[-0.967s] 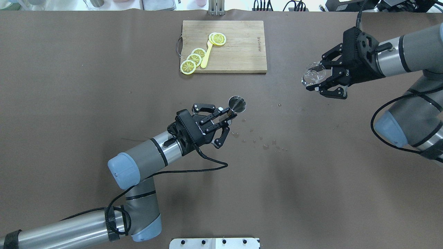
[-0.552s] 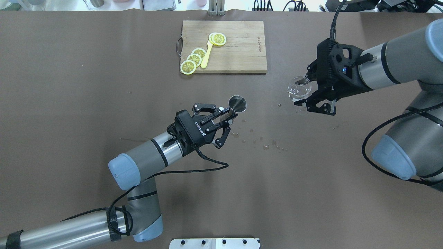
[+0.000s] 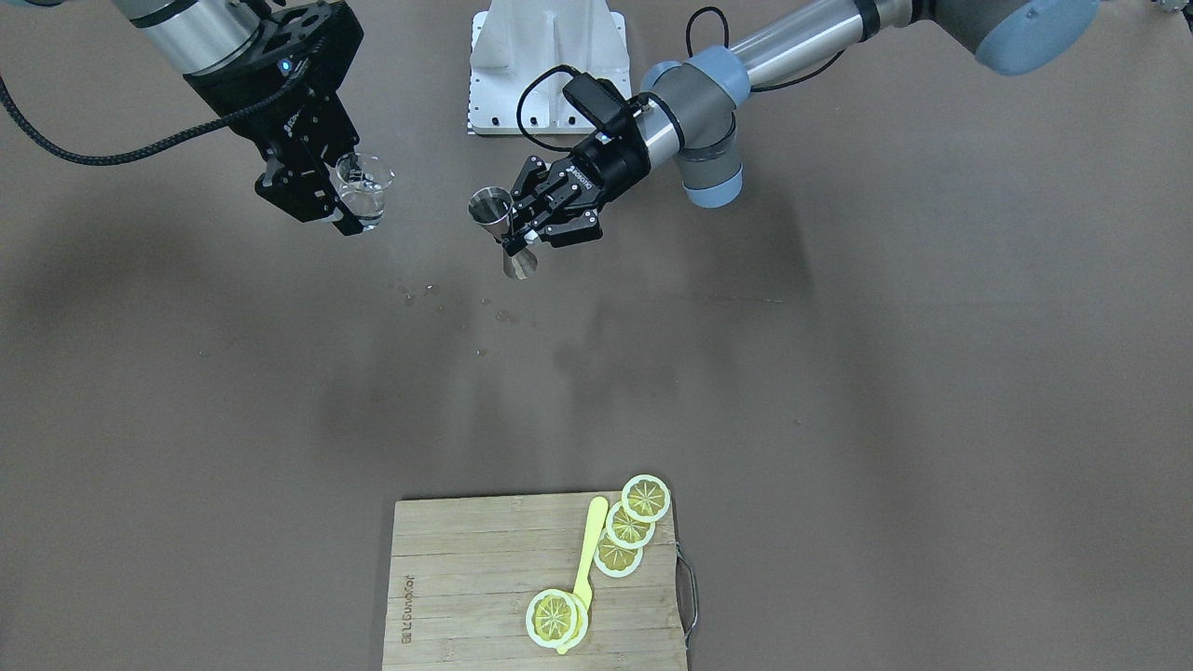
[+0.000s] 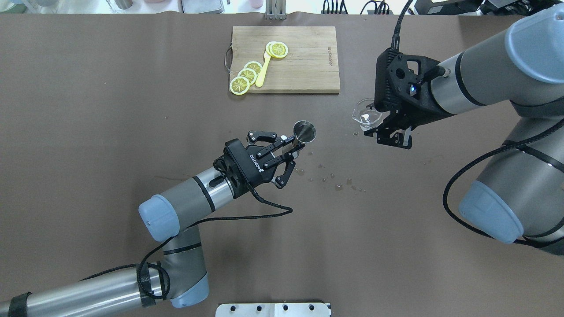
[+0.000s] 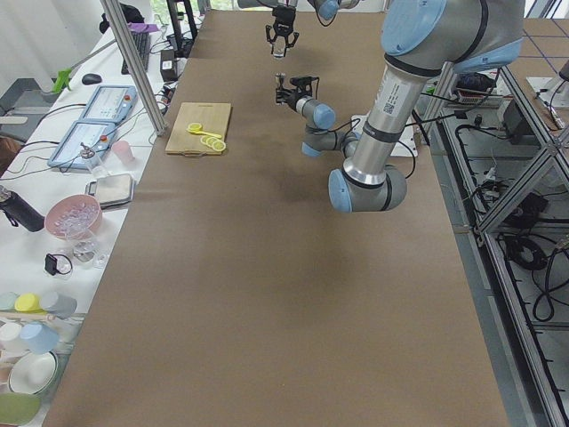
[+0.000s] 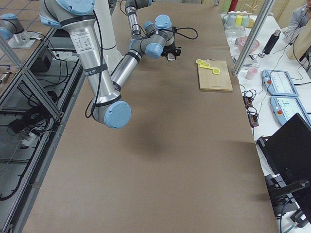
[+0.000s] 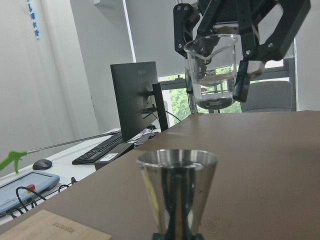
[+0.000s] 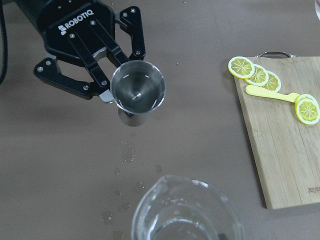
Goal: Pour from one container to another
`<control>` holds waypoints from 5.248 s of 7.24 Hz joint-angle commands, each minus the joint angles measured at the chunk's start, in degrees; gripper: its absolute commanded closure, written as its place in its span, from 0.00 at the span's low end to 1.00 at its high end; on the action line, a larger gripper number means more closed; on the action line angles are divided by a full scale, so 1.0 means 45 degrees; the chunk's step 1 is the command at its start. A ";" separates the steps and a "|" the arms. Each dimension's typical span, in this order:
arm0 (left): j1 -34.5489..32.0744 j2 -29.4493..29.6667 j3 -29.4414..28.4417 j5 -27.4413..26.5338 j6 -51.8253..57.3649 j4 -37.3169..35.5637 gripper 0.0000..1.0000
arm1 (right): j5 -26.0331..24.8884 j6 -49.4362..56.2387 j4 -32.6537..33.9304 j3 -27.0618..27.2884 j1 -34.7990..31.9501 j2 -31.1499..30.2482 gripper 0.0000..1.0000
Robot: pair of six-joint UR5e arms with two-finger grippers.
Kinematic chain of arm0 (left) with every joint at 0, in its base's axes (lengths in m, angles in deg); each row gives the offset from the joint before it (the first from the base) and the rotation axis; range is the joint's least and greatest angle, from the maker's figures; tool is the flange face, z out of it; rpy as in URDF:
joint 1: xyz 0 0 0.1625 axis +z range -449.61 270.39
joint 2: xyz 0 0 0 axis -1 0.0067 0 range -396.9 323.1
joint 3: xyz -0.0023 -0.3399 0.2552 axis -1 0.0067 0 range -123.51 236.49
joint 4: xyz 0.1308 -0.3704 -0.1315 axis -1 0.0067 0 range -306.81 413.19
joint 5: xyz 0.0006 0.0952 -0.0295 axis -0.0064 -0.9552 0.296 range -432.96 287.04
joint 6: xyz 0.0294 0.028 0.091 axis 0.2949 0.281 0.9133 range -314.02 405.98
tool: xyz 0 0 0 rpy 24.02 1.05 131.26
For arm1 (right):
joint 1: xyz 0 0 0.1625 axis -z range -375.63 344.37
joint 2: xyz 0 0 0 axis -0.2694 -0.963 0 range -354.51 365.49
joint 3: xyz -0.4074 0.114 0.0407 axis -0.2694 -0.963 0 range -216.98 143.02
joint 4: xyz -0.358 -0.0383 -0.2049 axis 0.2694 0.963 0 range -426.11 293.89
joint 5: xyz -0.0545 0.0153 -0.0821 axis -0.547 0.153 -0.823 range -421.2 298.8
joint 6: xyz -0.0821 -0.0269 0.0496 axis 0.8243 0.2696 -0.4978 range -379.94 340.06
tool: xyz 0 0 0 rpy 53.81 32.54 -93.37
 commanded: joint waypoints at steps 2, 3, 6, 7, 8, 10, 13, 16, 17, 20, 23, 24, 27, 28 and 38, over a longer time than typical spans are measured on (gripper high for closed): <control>-0.0028 -0.0057 0.0024 0.0000 -0.0011 0.0035 1.00 | -0.0988 0.0086 0.2265 0.0748 0.0795 0.0344 1.00; -0.0029 -0.0077 0.0043 0.0000 -0.0011 0.0035 1.00 | -0.1007 0.0086 0.2928 0.0748 0.0796 0.0597 1.00; 0.0011 -0.0096 0.0102 -0.0020 -0.0011 0.0035 1.00 | -0.1669 0.0086 0.4630 0.0748 0.1146 0.1399 1.00; -0.0009 -0.0116 0.0122 -0.0039 -0.0011 0.0055 1.00 | -0.1710 0.0086 0.5272 0.0690 0.1205 0.1594 1.00; -0.0009 -0.0174 0.0141 -0.0039 -0.0011 0.0055 1.00 | -0.1981 0.0086 0.5588 0.0651 0.1244 0.1693 1.00; 0.0030 -0.0155 0.0122 -0.0059 -0.0011 0.0035 1.00 | -0.2100 0.0086 0.5981 0.0281 0.1264 0.2200 1.00; 0.0030 -0.0038 0.0083 -0.0059 -0.0011 -0.0023 1.00 | -0.2355 0.0769 0.5923 0.0279 0.1323 0.2182 1.00; 0.0030 -0.0077 0.0141 -0.0059 -0.0011 0.0016 1.00 | -0.2336 0.0790 0.5884 0.0260 0.1323 0.2201 1.00; 0.0030 -0.0077 0.0122 -0.0059 -0.0011 0.0016 1.00 | -0.2355 0.0790 0.5884 0.0260 0.1323 0.2240 1.00; 0.0030 -0.0077 0.0141 -0.0059 -0.0011 0.0016 1.00 | -0.2277 0.0731 0.5903 0.0046 0.1401 0.2414 1.00; 0.0050 -0.0057 0.0141 -0.0059 -0.0011 0.0016 1.00 | -0.2179 0.0556 0.6039 -0.0695 0.1421 0.3253 1.00; 0.0050 -0.0057 0.0141 -0.0059 -0.0011 0.0016 1.00 | -0.2179 0.0536 0.6059 -0.0852 0.1421 0.3353 1.00; 0.0050 -0.0038 0.0122 -0.0059 -0.0011 -0.0004 1.00 | -0.2160 0.0536 0.7209 -0.0951 0.1343 0.3957 1.00; 0.0050 -0.0038 0.0122 -0.0059 -0.0011 -0.0004 1.00 | -0.2179 0.0555 0.7618 -0.1009 0.1343 0.4211 1.00; 0.0069 0.0001 0.0083 -0.0059 0.0008 -0.0082 1.00 | -0.2355 0.0768 1.0218 -0.1986 0.1556 0.6049 1.00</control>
